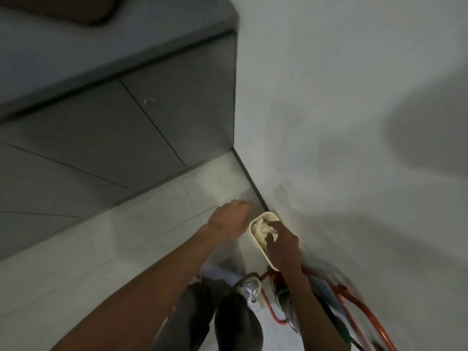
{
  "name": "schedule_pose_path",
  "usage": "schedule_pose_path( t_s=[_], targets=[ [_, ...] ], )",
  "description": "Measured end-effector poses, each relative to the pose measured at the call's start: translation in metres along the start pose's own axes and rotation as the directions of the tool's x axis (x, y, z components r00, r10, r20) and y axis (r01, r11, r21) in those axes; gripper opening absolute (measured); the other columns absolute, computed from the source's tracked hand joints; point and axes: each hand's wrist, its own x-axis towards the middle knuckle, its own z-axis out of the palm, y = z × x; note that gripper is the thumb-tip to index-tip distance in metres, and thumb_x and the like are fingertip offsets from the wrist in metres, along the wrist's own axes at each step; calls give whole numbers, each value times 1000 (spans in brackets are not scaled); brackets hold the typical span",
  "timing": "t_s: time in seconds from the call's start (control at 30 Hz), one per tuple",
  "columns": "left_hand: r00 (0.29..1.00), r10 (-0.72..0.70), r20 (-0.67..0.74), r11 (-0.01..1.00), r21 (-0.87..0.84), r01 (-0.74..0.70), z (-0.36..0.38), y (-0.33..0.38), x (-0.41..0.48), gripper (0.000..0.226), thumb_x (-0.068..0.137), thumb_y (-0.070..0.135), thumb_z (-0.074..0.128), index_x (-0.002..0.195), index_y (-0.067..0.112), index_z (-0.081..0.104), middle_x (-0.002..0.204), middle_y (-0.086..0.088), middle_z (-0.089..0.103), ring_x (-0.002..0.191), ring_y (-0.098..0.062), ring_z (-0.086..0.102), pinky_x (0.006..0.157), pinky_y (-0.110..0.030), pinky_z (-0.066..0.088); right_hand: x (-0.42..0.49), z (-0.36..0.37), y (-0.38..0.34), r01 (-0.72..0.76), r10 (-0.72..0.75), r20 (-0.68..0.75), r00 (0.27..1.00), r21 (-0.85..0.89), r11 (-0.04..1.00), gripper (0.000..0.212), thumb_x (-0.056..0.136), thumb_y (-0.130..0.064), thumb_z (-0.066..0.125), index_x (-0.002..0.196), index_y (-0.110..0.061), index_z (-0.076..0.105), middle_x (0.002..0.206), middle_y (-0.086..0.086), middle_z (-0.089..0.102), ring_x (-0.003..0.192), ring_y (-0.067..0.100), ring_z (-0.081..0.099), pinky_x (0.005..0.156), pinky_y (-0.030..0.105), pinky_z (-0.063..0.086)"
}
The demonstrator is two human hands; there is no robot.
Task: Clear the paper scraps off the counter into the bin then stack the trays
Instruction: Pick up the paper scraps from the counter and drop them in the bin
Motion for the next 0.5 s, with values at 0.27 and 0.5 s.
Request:
schedule_pose_path(
  t_s=[0.27,0.5],
  targets=[
    [895,-108,-432,973,-231,6,-176,-38,-191,39,101,34,50,139,41,50,130,15,66,119,-11,63,98,-37,53,-119,-93,-194,400,-382,-144,913,134,907,31,95,-15,70,118,-35,69,114,-19,72,97,14,71,90,22,49],
    [672,-246,-698,927,-372,-47,-258,-93,-343,35,101,39,53,136,44,51,129,24,65,118,0,63,98,-31,54,-210,-131,-356,656,-638,-153,755,179,733,28,100,-22,67,124,-35,69,120,-23,69,109,1,66,100,27,51]
  ],
)
